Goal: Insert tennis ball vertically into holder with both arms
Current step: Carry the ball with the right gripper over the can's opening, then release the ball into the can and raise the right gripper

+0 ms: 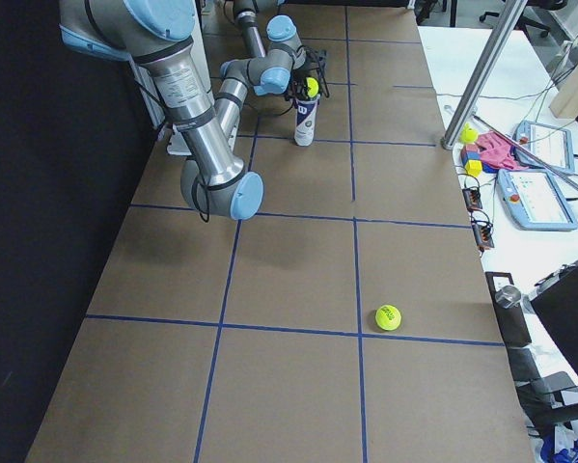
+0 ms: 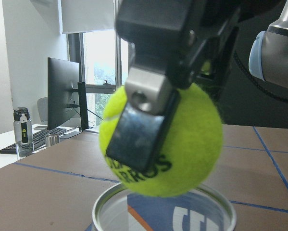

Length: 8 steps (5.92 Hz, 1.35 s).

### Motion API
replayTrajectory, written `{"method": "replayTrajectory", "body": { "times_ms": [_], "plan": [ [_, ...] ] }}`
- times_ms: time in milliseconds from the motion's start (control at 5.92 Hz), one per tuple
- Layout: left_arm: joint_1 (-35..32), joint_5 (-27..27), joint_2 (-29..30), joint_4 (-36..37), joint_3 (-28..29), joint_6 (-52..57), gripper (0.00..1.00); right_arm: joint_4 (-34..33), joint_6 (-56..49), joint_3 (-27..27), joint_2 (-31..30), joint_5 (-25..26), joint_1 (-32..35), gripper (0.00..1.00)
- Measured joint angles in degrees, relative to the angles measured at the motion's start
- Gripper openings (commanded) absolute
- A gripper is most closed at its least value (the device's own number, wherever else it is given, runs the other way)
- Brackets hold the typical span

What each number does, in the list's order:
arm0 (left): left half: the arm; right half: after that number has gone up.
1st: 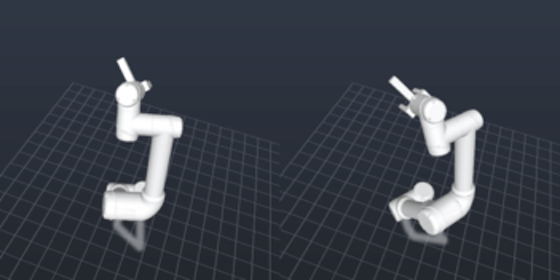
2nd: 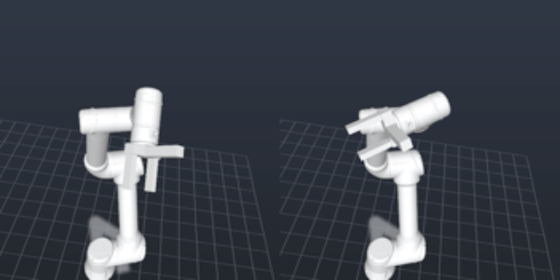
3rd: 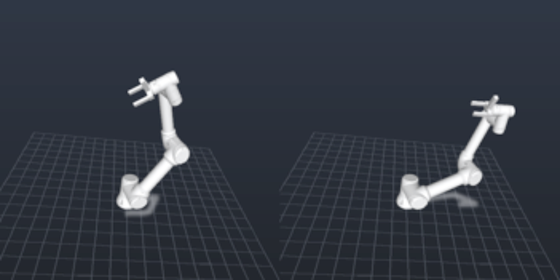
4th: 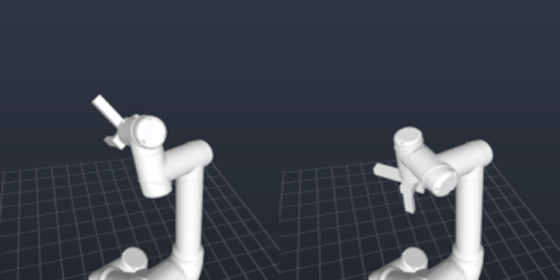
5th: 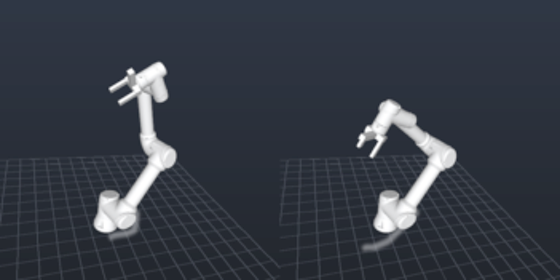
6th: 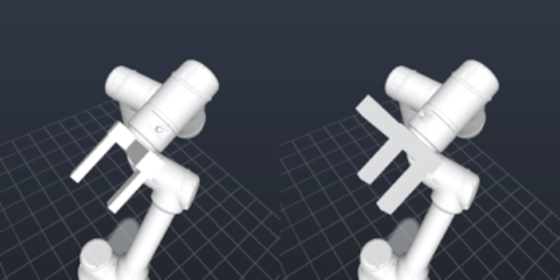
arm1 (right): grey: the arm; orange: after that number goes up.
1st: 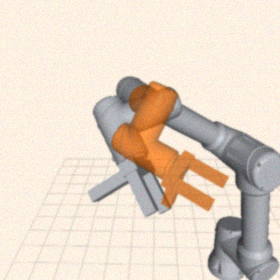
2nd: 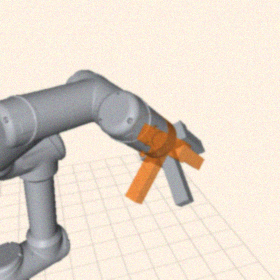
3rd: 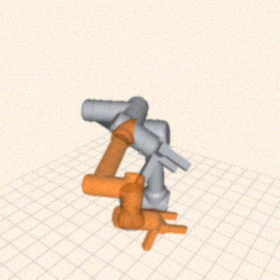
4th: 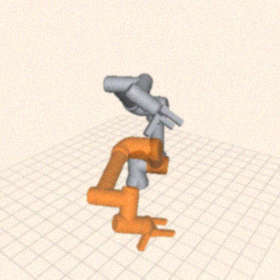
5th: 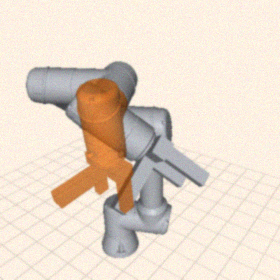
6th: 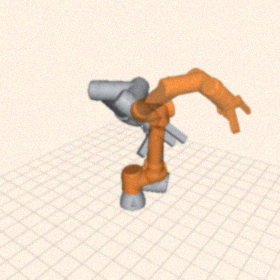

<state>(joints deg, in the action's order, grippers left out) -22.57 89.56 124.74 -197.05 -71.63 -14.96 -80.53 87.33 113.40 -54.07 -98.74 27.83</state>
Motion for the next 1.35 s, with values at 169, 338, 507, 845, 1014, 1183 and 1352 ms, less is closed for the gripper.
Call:
{"method": "replayTrajectory", "body": {
  "times_ms": [169,338,507,845,1014,1183,1352],
  "plan": [
    [0.08,0.00,-0.02,0.00,0.00,0.01,0.87,0.04,1.21,0.03,0.07,0.67,-0.10,1.00],
    [0.12,0.00,-0.02,0.00,0.00,0.02,0.87,0.06,1.49,0.55,-0.01,0.95,-0.01,1.00],
    [0.16,0.00,-0.03,0.00,-0.02,0.02,0.87,0.04,1.39,1.44,-0.82,0.80,1.18,1.00],
    [0.22,0.00,-0.03,-0.07,-0.08,0.02,0.90,0.55,-1.32,2.25,-6.63,-0.62,6.31,1.00],
    [0.24,0.00,-0.06,-0.11,-0.09,0.02,0.92,0.73,-5.71,2.21,-10.20,-2.43,9.64,0.99],
    [0.29,0.00,-0.09,-0.18,-0.07,0.02,0.96,0.79,-11.56,2.04,-14.17,-4.46,13.26,0.99],
    [0.56,0.00,-0.11,-0.27,-0.05,0.02,0.98,0.80,-16.92,1.31,-17.21,-6.49,16.45,0.99]
  ]
}}
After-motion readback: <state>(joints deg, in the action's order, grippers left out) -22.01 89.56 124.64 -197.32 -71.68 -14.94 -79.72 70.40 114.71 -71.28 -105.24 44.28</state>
